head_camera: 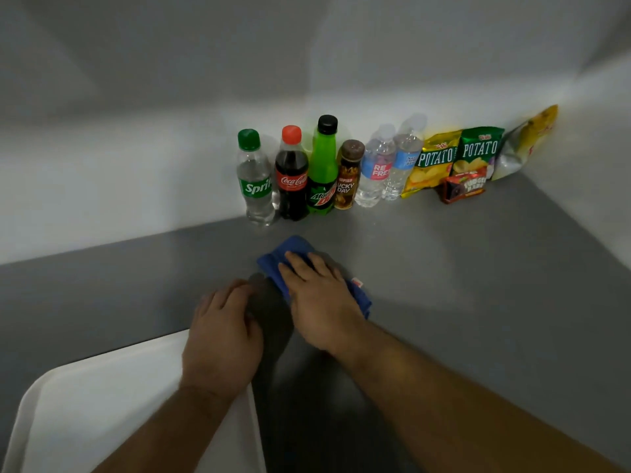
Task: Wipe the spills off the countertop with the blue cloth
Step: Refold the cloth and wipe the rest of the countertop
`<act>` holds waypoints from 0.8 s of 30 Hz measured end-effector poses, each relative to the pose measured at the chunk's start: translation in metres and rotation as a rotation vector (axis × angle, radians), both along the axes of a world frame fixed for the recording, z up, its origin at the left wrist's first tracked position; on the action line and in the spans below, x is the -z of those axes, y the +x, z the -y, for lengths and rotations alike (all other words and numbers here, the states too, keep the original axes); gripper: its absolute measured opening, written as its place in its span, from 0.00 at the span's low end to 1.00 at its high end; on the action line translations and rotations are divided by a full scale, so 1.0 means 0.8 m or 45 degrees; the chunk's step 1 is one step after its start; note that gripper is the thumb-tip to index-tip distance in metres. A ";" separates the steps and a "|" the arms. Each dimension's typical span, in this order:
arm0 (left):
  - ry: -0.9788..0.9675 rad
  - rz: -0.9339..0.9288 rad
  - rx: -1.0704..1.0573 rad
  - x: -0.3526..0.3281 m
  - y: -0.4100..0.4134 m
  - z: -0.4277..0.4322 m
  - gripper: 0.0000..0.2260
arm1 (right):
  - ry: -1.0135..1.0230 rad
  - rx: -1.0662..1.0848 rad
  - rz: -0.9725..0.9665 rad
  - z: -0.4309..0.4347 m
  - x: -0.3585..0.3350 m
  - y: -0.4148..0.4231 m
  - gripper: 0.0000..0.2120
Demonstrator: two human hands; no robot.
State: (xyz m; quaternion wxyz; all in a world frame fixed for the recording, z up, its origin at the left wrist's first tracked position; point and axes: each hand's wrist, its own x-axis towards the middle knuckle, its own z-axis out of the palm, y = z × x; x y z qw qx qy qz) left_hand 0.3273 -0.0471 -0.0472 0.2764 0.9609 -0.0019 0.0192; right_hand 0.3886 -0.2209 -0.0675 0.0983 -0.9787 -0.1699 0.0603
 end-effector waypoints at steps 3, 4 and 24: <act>0.065 -0.052 0.011 0.001 0.010 0.010 0.20 | 0.069 -0.089 0.023 0.011 0.022 -0.002 0.31; 0.084 -0.064 0.010 0.002 0.014 0.013 0.20 | 0.089 -0.082 0.033 0.011 0.025 0.002 0.31; -0.034 0.264 0.012 -0.001 0.013 0.099 0.24 | 0.053 0.623 -0.013 0.316 0.014 0.086 0.27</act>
